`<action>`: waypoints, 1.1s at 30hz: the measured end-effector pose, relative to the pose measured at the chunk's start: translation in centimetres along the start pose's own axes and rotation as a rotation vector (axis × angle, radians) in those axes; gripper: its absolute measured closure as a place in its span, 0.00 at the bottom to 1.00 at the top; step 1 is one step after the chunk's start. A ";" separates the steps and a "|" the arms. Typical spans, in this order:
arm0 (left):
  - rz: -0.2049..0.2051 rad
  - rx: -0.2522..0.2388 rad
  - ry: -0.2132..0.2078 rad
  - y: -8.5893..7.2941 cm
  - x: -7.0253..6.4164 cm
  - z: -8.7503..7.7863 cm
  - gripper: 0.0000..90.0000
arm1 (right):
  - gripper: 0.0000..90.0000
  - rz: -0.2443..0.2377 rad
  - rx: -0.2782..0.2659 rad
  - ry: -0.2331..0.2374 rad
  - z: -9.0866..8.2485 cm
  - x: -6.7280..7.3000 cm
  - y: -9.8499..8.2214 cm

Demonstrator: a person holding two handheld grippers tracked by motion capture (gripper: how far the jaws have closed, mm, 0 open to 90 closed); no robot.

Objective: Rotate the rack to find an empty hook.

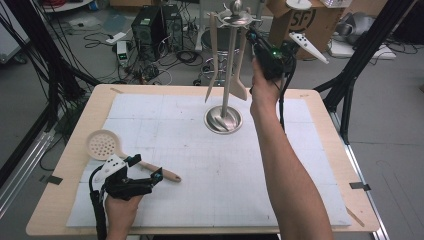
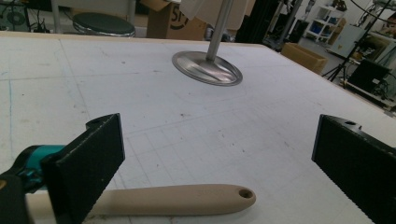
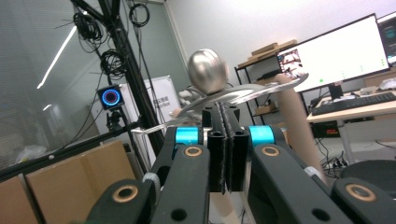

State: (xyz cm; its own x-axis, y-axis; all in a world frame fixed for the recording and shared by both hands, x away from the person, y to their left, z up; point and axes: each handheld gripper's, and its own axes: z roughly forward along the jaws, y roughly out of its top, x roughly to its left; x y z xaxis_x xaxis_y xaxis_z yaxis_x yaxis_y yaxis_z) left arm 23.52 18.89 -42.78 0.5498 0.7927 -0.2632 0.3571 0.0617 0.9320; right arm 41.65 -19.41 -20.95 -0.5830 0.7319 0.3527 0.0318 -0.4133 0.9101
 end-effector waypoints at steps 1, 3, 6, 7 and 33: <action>-0.001 -0.001 0.001 0.0 -0.1 0.0 0.03 | 1.00 -0.001 -0.005 -0.001 0.0 0.1 0.0; 0.001 -0.003 0.001 0.0 -0.1 0.0 0.03 | 1.00 0.005 -0.004 -0.004 -0.1 0.3 0.0; -0.002 -0.002 0.000 0.0 -0.1 0.0 0.03 | 1.00 0.013 -0.007 0.000 0.0 0.4 -0.1; -0.002 -0.002 0.002 0.0 0.0 0.0 0.03 | 1.00 0.017 -0.006 0.008 0.0 0.5 -0.2; -0.005 -0.003 0.003 0.0 0.1 -0.2 0.03 | 1.00 -0.057 0.076 0.056 3.4 3.6 -1.5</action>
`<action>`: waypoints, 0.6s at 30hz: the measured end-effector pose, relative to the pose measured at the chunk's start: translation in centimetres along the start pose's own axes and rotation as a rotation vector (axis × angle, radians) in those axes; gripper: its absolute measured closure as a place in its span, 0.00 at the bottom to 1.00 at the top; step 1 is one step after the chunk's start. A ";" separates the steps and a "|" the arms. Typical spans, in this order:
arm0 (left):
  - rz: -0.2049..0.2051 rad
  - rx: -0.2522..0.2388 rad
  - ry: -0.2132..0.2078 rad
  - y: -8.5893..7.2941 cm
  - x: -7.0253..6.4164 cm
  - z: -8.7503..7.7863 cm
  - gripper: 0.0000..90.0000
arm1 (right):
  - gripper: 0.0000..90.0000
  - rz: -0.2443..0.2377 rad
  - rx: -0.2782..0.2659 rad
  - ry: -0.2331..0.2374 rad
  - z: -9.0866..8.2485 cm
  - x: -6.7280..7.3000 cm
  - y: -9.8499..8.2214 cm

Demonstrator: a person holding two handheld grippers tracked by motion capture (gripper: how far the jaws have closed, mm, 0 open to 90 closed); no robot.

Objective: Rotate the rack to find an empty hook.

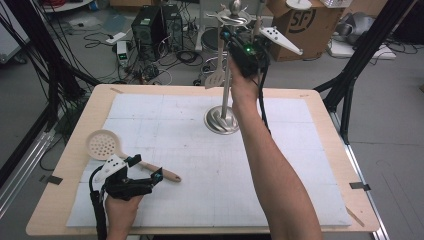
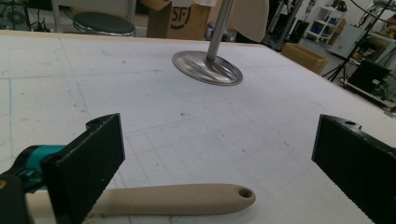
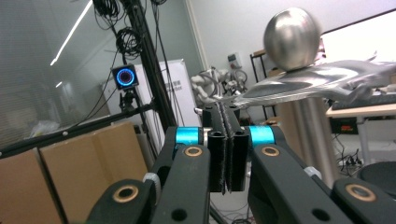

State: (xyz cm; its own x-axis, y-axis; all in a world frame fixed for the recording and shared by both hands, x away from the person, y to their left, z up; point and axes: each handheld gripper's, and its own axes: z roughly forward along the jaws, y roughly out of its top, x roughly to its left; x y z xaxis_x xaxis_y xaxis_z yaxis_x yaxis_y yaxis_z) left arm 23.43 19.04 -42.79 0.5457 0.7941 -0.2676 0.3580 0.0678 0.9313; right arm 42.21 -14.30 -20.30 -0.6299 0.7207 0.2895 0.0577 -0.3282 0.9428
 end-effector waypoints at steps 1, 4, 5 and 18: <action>-0.005 -0.004 0.001 0.0 0.0 0.0 0.03 | 1.00 -0.002 0.002 -0.003 0.0 0.0 0.0; 0.000 -0.004 0.004 0.0 0.1 -0.1 0.03 | 1.00 -0.010 0.000 0.001 -0.2 0.0 -0.1; -0.001 -0.004 0.004 0.0 0.1 -0.1 0.03 | 1.00 -0.002 -0.003 0.005 -0.4 0.0 -0.2; 0.007 0.000 0.006 0.0 0.0 -0.2 0.03 | 0.83 0.003 0.023 0.017 -4.1 -1.4 -1.6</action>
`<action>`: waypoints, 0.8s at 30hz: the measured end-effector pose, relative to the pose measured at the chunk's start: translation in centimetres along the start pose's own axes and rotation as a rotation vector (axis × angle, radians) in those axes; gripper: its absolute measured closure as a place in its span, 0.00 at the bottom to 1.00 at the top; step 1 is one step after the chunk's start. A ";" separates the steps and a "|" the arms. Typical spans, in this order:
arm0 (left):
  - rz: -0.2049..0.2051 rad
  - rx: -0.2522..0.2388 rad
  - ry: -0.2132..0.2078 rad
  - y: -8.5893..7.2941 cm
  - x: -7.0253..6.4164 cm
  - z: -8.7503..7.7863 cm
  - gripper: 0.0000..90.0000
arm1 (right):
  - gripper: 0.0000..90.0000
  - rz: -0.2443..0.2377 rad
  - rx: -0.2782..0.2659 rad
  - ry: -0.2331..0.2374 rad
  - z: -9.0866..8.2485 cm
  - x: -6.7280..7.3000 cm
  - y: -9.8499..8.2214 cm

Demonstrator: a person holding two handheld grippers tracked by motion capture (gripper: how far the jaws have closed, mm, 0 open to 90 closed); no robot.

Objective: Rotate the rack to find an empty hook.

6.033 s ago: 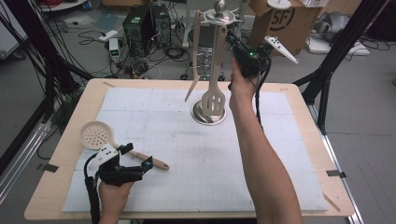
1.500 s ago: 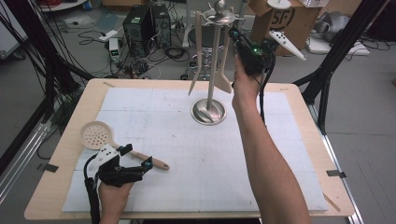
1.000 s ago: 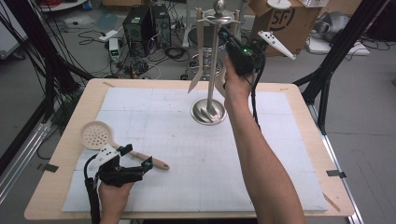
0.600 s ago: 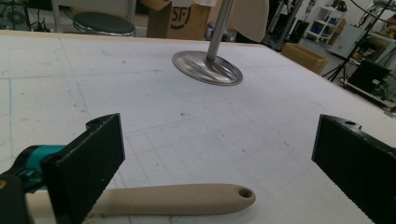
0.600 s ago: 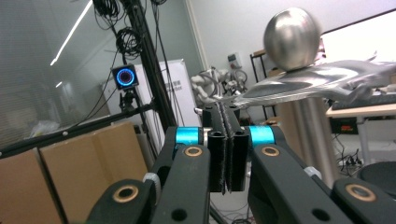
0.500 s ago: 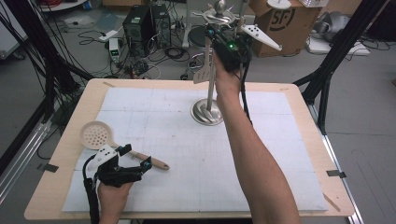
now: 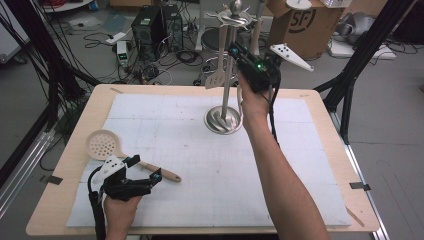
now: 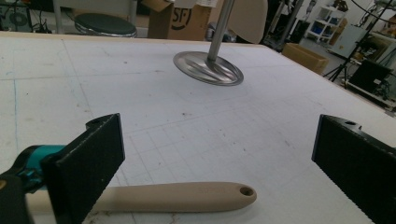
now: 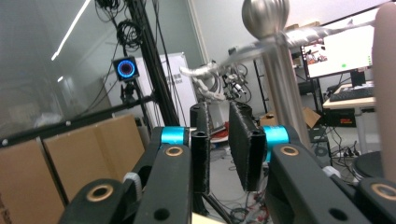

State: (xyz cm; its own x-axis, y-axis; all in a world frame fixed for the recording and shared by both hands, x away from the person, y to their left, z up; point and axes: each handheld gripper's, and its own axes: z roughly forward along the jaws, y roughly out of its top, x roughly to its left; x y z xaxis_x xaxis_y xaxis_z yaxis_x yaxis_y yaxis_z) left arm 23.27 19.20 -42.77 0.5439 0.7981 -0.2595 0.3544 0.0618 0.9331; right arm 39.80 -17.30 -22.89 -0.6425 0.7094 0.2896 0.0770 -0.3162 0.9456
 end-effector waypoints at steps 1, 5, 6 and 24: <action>-0.002 0.000 0.001 0.0 0.0 0.0 0.03 | 0.80 0.001 0.010 0.003 -0.3 -0.2 -0.1; 0.001 0.003 0.001 0.0 -0.2 0.2 0.03 | 0.70 0.018 0.033 0.030 -1.7 -1.2 -0.5; 0.004 0.008 -0.002 0.0 -0.3 0.2 0.03 | 0.67 0.030 0.034 0.030 -1.9 -1.4 -0.6; 0.020 0.025 -0.008 -0.1 -0.5 0.6 0.03 | 0.21 -0.037 0.133 0.012 -7.6 -4.5 -3.8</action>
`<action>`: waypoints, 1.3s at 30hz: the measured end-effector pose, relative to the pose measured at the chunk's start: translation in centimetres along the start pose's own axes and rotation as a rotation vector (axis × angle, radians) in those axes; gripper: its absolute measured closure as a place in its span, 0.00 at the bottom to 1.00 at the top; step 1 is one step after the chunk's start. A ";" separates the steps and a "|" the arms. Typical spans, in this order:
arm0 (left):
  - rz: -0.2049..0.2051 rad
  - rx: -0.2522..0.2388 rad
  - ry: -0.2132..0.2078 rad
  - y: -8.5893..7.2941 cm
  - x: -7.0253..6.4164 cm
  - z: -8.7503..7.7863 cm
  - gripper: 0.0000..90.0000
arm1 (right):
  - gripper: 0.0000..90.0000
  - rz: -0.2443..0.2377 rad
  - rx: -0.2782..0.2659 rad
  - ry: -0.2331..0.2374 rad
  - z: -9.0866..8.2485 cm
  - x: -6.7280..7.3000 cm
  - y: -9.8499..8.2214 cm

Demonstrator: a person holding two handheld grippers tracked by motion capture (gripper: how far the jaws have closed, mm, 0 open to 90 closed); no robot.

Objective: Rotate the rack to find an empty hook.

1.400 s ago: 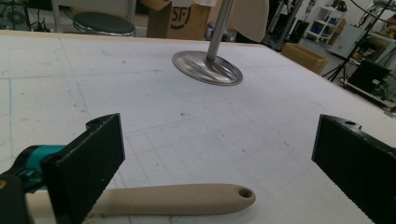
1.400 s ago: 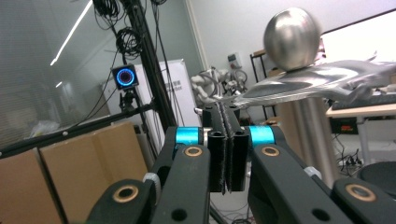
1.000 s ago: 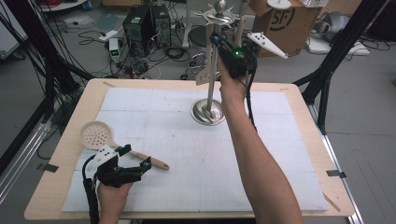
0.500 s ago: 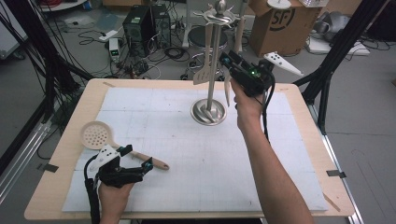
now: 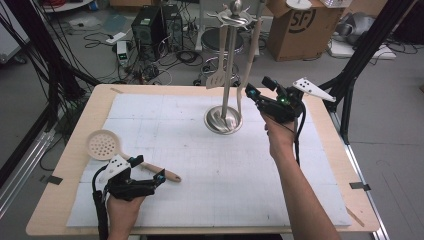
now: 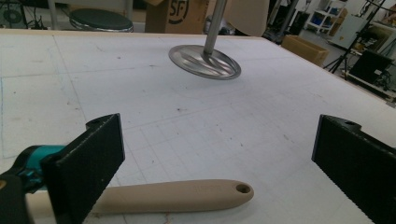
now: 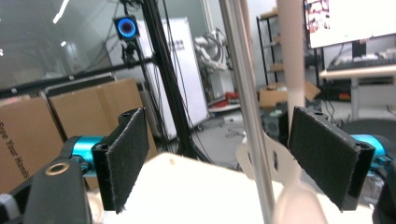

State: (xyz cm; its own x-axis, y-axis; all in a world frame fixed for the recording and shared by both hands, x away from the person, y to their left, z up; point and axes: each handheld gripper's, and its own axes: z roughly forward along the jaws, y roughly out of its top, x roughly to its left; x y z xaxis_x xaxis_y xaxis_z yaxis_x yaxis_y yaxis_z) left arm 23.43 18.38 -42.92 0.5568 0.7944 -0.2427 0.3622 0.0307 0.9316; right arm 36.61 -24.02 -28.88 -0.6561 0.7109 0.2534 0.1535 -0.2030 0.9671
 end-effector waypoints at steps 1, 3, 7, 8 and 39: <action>-0.002 0.000 0.002 0.0 0.0 0.0 0.03 | 0.21 0.002 0.006 0.001 -0.3 -0.2 -0.3; 0.000 -0.001 0.008 0.0 0.0 0.0 0.03 | 0.17 0.007 0.031 -0.002 -0.8 -0.3 -1.0; 0.007 0.006 0.016 0.0 -0.1 0.0 0.03 | 0.17 0.007 0.066 -0.003 -1.6 -0.4 -2.6; 0.009 0.008 0.018 0.0 -0.2 -0.1 0.03 | 0.17 0.005 0.073 -0.003 -1.8 -0.4 -3.0; 0.026 0.021 0.022 -0.2 -0.1 0.1 0.03 | 0.16 0.011 0.240 -0.048 -8.0 -1.1 -10.6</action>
State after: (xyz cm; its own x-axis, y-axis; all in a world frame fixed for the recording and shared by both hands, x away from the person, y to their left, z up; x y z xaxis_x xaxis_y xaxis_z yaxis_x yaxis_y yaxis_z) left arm 23.41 18.27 -43.12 0.5494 0.8082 -0.2120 0.3635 -0.0027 0.9316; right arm 29.84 -28.05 -39.62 -0.6185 0.7416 0.2598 0.3355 -0.0497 0.9407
